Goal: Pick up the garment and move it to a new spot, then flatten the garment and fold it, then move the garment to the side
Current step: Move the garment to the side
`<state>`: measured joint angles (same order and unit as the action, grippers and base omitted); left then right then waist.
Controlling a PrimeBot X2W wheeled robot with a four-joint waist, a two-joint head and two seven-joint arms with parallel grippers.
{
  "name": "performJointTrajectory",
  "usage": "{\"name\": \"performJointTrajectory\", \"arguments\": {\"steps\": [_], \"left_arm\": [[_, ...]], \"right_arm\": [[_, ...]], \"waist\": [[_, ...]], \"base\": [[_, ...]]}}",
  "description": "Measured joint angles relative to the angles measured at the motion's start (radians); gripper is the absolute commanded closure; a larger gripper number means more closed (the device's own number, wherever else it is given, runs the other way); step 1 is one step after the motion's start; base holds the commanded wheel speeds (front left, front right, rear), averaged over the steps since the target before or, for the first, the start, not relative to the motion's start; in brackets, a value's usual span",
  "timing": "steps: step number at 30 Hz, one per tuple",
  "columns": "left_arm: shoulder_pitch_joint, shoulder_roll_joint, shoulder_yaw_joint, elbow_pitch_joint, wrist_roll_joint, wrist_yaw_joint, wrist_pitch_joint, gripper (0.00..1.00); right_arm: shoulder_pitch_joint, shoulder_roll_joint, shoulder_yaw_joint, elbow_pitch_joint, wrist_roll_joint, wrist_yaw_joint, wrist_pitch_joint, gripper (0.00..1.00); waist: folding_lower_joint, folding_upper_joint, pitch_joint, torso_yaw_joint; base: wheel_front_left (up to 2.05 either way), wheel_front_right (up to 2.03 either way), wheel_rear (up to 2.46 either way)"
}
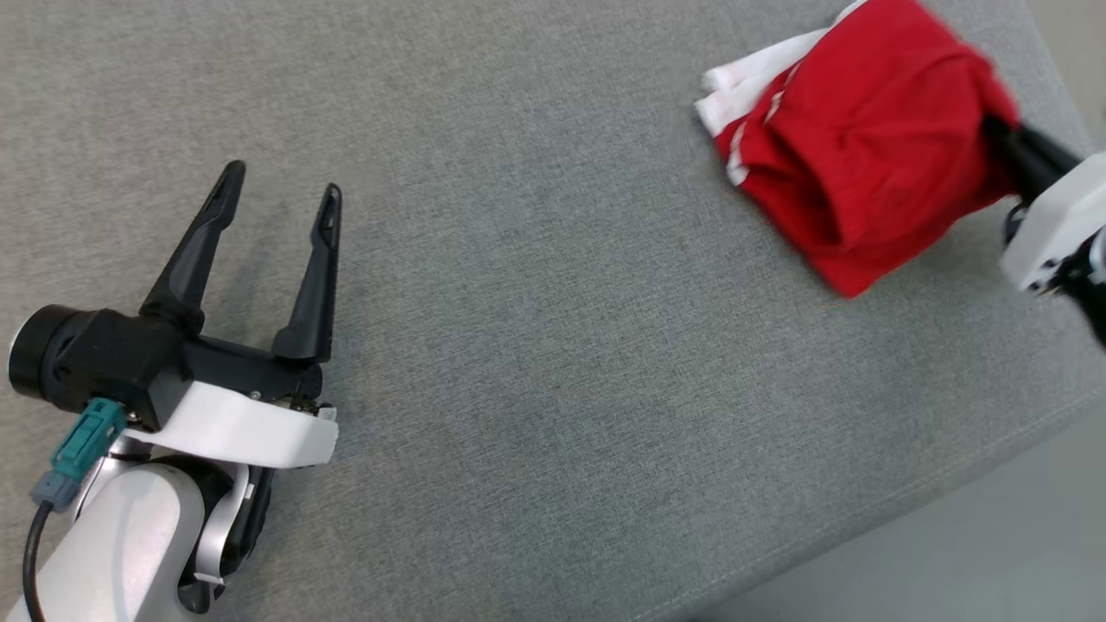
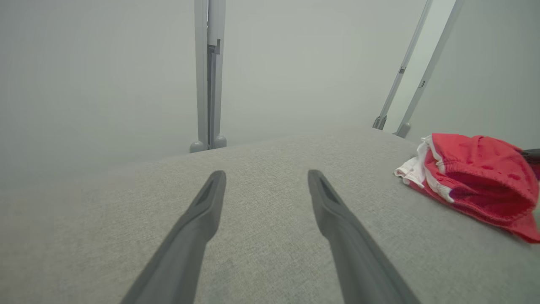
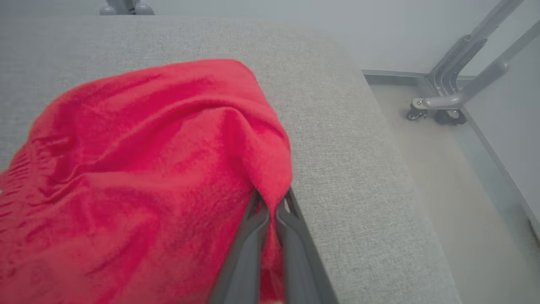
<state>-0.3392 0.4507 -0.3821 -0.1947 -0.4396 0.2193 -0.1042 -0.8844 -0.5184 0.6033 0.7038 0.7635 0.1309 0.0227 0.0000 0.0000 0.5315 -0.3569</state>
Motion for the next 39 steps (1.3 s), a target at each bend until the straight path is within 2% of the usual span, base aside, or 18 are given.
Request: {"name": "performJointTrajectory", "arguments": {"steps": [7,11,12,13,14,22,32,36,38,39], "left_arm": [[-0.039,0.016,-0.017,-0.030,0.019,-0.007,0.031,0.00],[-0.050,0.017,-0.022,-0.028,0.021,-0.012,0.033,0.00],[-0.053,0.016,-0.022,-0.026,0.021,-0.011,0.033,0.00],[-0.054,0.015,-0.022,-0.024,0.021,-0.011,0.033,0.00],[-0.054,0.015,-0.022,-0.023,0.021,-0.011,0.032,0.00],[-0.053,0.000,-0.017,0.010,0.005,-0.006,-0.002,0.00],[0.020,-0.038,-0.003,0.081,-0.032,0.016,-0.066,0.00],[0.057,-0.047,0.011,0.100,-0.050,0.030,-0.084,0.00],[0.076,-0.049,0.019,0.105,-0.056,0.038,-0.091,0.00],[0.094,-0.047,0.031,0.113,-0.064,0.046,-0.099,0.00]], "right_arm": [[-0.099,-0.048,-0.031,0.142,0.021,0.000,-0.061,1.00],[-0.119,-0.051,-0.035,0.202,0.038,0.000,-0.086,1.00],[-0.120,-0.049,-0.034,0.214,0.041,0.000,-0.093,0.96],[-0.121,-0.046,-0.035,0.225,0.046,0.000,-0.105,0.58],[-0.125,-0.044,-0.035,0.240,0.047,0.000,-0.113,0.00],[-0.130,-0.056,-0.005,0.306,0.051,0.000,-0.138,0.00],[-0.076,-0.097,-0.033,0.238,0.032,0.000,-0.273,0.00],[-0.028,-0.082,-0.110,0.185,-0.017,0.000,-0.284,0.00],[0.004,-0.065,-0.180,0.132,-0.050,0.000,-0.285,0.00],[0.050,-0.038,-0.255,0.075,-0.107,0.000,-0.287,0.00]], "waist": [[0.0000,0.0000,0.050,-0.017],[0.0000,0.0000,0.064,-0.006],[0.0000,0.0000,0.065,-0.003],[0.0000,0.0000,0.066,0.000],[0.0000,0.0000,0.066,0.003],[0.0000,0.0000,0.032,0.024],[0.0000,0.0000,-0.087,0.052],[0.0000,0.0000,-0.143,0.072],[0.0000,0.0000,-0.168,0.086],[0.0000,0.0000,-0.192,0.102]], "base": [[0.00,0.00,0.00],[0.00,0.00,0.00],[0.00,0.00,0.00],[0.00,0.00,0.00],[0.00,0.00,0.00],[0.00,0.00,0.00],[0.00,0.00,0.00],[0.00,0.00,0.00],[0.00,0.00,0.00],[0.00,0.00,0.00]]}}
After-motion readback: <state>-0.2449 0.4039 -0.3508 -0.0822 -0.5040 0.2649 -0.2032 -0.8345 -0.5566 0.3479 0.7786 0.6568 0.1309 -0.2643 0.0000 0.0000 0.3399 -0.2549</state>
